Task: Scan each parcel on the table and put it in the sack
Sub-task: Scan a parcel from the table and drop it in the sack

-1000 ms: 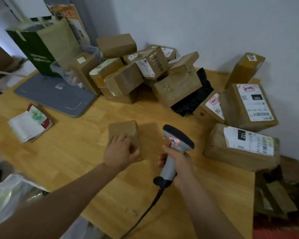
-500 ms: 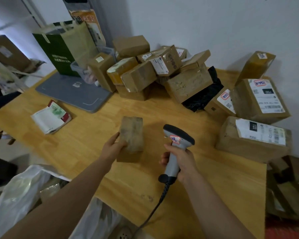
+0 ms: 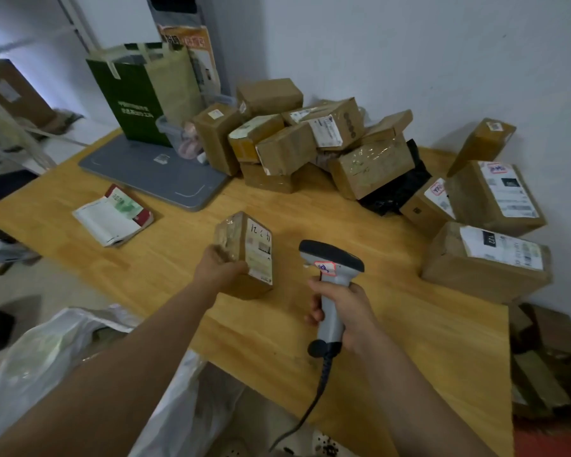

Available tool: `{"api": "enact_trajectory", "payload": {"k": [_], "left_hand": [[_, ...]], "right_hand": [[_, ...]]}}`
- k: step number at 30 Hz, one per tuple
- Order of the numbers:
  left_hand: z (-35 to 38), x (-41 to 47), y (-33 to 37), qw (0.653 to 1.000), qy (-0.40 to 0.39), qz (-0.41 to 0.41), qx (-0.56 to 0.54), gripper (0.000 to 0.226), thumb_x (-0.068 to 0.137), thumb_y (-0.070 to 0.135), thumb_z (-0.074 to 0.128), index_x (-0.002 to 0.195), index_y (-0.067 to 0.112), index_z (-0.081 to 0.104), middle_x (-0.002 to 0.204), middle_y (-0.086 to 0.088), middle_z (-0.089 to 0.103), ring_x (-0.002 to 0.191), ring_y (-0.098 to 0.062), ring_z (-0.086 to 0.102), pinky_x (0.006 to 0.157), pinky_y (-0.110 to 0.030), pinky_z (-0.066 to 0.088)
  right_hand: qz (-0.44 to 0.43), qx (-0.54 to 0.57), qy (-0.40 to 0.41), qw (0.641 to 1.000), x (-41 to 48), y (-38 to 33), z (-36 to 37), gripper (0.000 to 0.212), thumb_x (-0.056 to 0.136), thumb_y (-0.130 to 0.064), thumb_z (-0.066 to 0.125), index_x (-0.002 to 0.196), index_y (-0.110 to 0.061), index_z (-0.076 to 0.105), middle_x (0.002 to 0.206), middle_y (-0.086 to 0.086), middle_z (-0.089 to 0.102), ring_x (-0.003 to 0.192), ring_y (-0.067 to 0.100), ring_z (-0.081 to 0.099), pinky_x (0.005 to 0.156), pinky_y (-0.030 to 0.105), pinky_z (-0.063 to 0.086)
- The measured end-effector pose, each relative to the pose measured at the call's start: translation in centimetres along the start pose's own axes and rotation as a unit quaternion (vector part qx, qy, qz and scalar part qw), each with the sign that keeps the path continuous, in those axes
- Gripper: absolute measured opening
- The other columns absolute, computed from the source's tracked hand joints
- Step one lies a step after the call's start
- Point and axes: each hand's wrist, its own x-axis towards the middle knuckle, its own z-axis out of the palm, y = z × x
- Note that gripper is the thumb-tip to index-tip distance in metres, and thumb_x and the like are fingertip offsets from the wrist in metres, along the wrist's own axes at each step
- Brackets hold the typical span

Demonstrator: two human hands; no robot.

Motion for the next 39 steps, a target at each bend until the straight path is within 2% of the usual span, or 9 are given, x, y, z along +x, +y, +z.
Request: {"api": "enact_trajectory", "payload": {"k": [5, 10, 15, 17, 22, 29, 33, 36, 39], "left_hand": [[-4.1, -0.4, -2.9, 0.991, 0.000, -0.010, -0.137, 0.084, 0.075, 0.012, 0.079, 0.144, 0.003, 0.032, 0.126, -0.011, 0.053, 0.109, -0.028, 0.054, 0.090, -0.039, 0.049], [-7.6, -0.6, -4.7, 0.987, -0.004, 0.017, -0.160, 0.053, 0.068, 0.017, 0.083, 0.113, 0.006, 0.057, 0.112, -0.012, 0.064, 0.103, -0.028, 0.061, 0.078, -0.033, 0.050], [-10.8, -0.9, -5.6, 0.980, -0.009, 0.027, -0.199, 0.051, 0.075, 0.018, 0.078, 0.117, 0.007, 0.052, 0.117, -0.011, 0.061, 0.109, -0.025, 0.057, 0.092, -0.034, 0.048], [-12.4, -0.6, -5.8, 0.981, -0.017, 0.024, -0.190, 0.069, 0.074, 0.023, 0.077, 0.133, 0.001, 0.049, 0.124, -0.015, 0.059, 0.113, -0.028, 0.056, 0.096, -0.036, 0.049], [-16.2, -0.1, -4.2, 0.984, 0.018, 0.023, -0.178, 0.068, 0.082, 0.027, 0.072, 0.140, 0.008, 0.043, 0.122, -0.014, 0.060, 0.112, -0.027, 0.057, 0.097, -0.045, 0.049], [-19.5, 0.1, -2.0, 0.997, 0.018, 0.036, -0.070, 0.062, 0.069, 0.037, 0.082, 0.119, 0.009, 0.059, 0.109, -0.006, 0.068, 0.102, -0.019, 0.065, 0.087, -0.037, 0.056], [-20.5, 0.4, -1.6, 1.000, 0.013, 0.025, -0.001, 0.060, 0.068, 0.035, 0.084, 0.118, 0.011, 0.062, 0.112, -0.004, 0.065, 0.098, -0.015, 0.062, 0.085, -0.033, 0.055], [-21.0, 0.7, -1.9, 0.999, 0.010, 0.013, 0.041, 0.063, 0.067, 0.037, 0.084, 0.122, 0.012, 0.062, 0.115, -0.005, 0.064, 0.103, -0.019, 0.061, 0.092, -0.037, 0.053], [-21.2, 0.7, -2.2, 0.998, 0.006, 0.005, 0.066, 0.060, 0.068, 0.037, 0.083, 0.119, 0.011, 0.063, 0.113, -0.006, 0.065, 0.102, -0.019, 0.061, 0.092, -0.037, 0.053]], "right_hand": [[-0.016, -0.061, -0.055, 0.996, -1.0, 0.1, 3.5, 0.010, 0.082, -0.004, 0.069, 0.077, -0.002, 0.060, 0.054, 0.012, 0.050, 0.038, 0.018, 0.042, 0.050, 0.031, 0.049], [-0.023, -0.097, -0.091, 0.991, -1.9, 0.0, 6.3, 0.011, 0.081, -0.001, 0.069, 0.076, -0.002, 0.060, 0.053, 0.013, 0.050, 0.036, 0.018, 0.042, 0.050, 0.032, 0.050], [-0.027, -0.117, -0.122, 0.985, -2.8, 0.1, 8.1, 0.012, 0.082, -0.001, 0.067, 0.075, -0.001, 0.058, 0.052, 0.012, 0.049, 0.036, 0.017, 0.041, 0.048, 0.030, 0.050], [-0.029, -0.134, -0.129, 0.982, -3.0, 0.2, 8.6, 0.011, 0.082, -0.001, 0.067, 0.075, -0.002, 0.058, 0.051, 0.011, 0.050, 0.035, 0.017, 0.041, 0.049, 0.030, 0.050], [-0.043, -0.202, -0.155, 0.966, -3.5, 0.8, 9.4, 0.008, 0.081, -0.002, 0.068, 0.080, -0.001, 0.060, 0.052, 0.010, 0.051, 0.038, 0.017, 0.043, 0.054, 0.033, 0.050], [-0.091, -0.357, -0.183, 0.912, -4.7, 1.5, 10.6, 0.019, 0.079, -0.003, 0.070, 0.086, 0.013, 0.063, 0.048, 0.008, 0.054, 0.039, 0.016, 0.048, 0.050, 0.029, 0.048], [-0.123, -0.402, -0.199, 0.885, -5.4, 1.7, 10.9, 0.009, 0.080, -0.004, 0.069, 0.081, 0.002, 0.062, 0.047, 0.004, 0.055, 0.042, 0.016, 0.051, 0.048, 0.028, 0.046], [-0.147, -0.428, -0.209, 0.867, -5.9, 2.0, 11.1, 0.008, 0.081, -0.007, 0.068, 0.082, -0.001, 0.062, 0.045, -0.001, 0.054, 0.041, 0.009, 0.050, 0.045, 0.021, 0.045], [-0.184, -0.460, -0.215, 0.842, -6.1, 2.4, 11.5, 0.010, 0.080, -0.008, 0.068, 0.077, -0.002, 0.060, 0.046, -0.001, 0.054, 0.045, 0.008, 0.049, 0.049, 0.027, 0.044]]}}
